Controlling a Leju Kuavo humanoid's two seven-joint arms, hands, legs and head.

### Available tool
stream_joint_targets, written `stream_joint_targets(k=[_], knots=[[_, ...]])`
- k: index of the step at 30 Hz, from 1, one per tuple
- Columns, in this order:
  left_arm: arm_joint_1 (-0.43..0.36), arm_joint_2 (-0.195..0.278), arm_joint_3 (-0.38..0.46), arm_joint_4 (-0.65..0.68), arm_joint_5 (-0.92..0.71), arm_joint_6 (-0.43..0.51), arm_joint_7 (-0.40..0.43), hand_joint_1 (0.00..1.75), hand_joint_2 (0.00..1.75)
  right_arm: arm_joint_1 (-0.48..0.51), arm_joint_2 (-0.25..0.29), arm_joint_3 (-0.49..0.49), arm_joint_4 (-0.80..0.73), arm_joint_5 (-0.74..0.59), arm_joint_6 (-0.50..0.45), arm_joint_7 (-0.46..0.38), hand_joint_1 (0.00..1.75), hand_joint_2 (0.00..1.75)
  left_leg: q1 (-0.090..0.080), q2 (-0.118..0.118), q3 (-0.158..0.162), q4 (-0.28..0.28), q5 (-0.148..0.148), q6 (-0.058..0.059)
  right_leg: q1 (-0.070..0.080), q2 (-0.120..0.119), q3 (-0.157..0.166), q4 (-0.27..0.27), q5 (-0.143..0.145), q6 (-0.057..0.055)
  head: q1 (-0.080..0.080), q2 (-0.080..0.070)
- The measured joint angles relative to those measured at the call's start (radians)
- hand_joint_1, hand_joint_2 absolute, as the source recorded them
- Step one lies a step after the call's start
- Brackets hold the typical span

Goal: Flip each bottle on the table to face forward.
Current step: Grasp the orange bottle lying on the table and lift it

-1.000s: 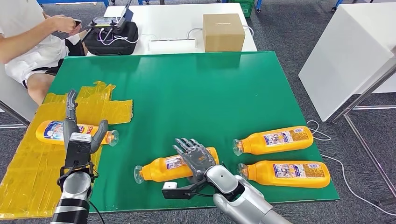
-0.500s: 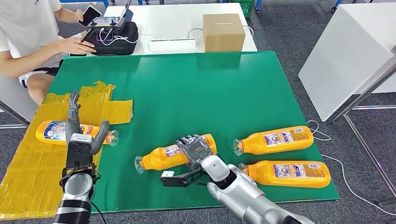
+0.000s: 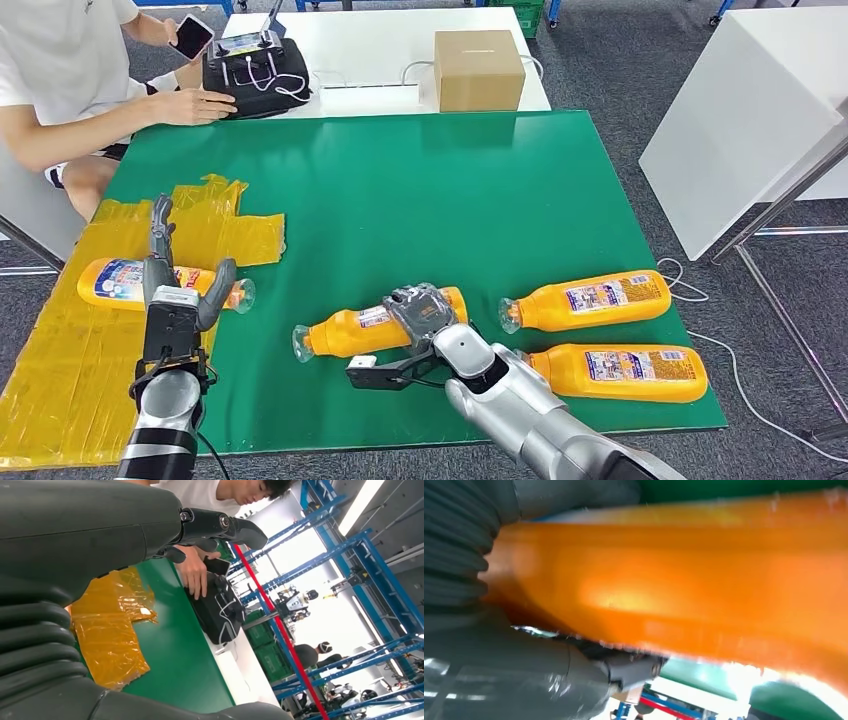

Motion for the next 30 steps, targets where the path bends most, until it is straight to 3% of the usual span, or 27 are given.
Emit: stream_joint_targets(k=[5, 8, 11, 15, 20, 25, 30], knots=[[0.024, -0.007, -0.015, -0.023, 0.02, -0.039, 0.014, 0.0, 1.75, 0.082, 0.003, -0.094, -0.095, -0.053, -0.198, -0.017, 1.75, 1.75, 0.0, 0.0, -0.001, 0.0, 0.0, 0.0, 0.0, 0.0, 0.0, 0.0, 0.0, 0.0, 0.0, 0.0], [0.046, -0.012, -0.035, -0.049, 0.033, -0.088, 0.036, 0.0, 1.75, 0.169, 0.012, -0.187, -0.244, -0.09, -0.342, -0.081, 1.75, 1.75, 0.0, -0.002, -0.002, 0.0, -0.001, 0.0, 0.0, 0.0, -0.002, 0.0, 0.0, 0.0, 0.0, 0.0], [0.058, -0.013, -0.059, -0.069, 0.045, -0.133, 0.058, 0.0, 1.75, 0.243, 0.023, -0.273, -0.376, -0.153, -0.419, -0.163, 1.75, 1.75, 0.0, -0.002, -0.003, 0.0, -0.001, 0.0, 0.0, -0.001, -0.002, 0.0, 0.0, 0.0, 0.0, 0.0], [0.067, -0.014, -0.087, -0.088, 0.071, -0.185, 0.083, 0.0, 1.75, 0.31, 0.035, -0.356, -0.488, -0.219, -0.455, -0.246, 1.75, 1.75, 0.0, -0.002, -0.002, 0.0, -0.001, 0.0, 0.0, 0.0, -0.002, 0.0, 0.0, 0.0, 0.0, 0.0], [0.078, -0.014, -0.129, -0.109, 0.161, -0.314, 0.129, 0.0, 1.75, 0.377, 0.066, -0.438, -0.584, -0.324, -0.472, -0.368, 1.75, 1.75, 0.0, -0.001, -0.002, 0.0, -0.001, 0.0, 0.0, 0.0, -0.001, 0.0, 0.0, 0.0, 0.0, 0.0], [0.086, -0.013, -0.155, -0.123, 0.203, -0.358, 0.141, 0.0, 1.75, 0.409, 0.08, -0.482, -0.63, -0.344, -0.471, -0.389, 1.75, 1.75, 0.0, -0.001, -0.002, 0.0, -0.001, 0.0, 0.0, 0.0, -0.002, 0.0, 0.0, 0.0, 0.0, 0.0], [0.091, -0.006, -0.176, -0.131, 0.374, -0.508, 0.152, 0.0, 1.75, 0.417, 0.092, -0.497, -0.638, -0.378, -0.449, -0.433, 1.75, 1.75, 0.0, -0.001, -0.002, 0.0, -0.001, 0.0, 0.0, 0.0, -0.001, 0.0, 0.0, 0.0, 0.0, 0.0]])
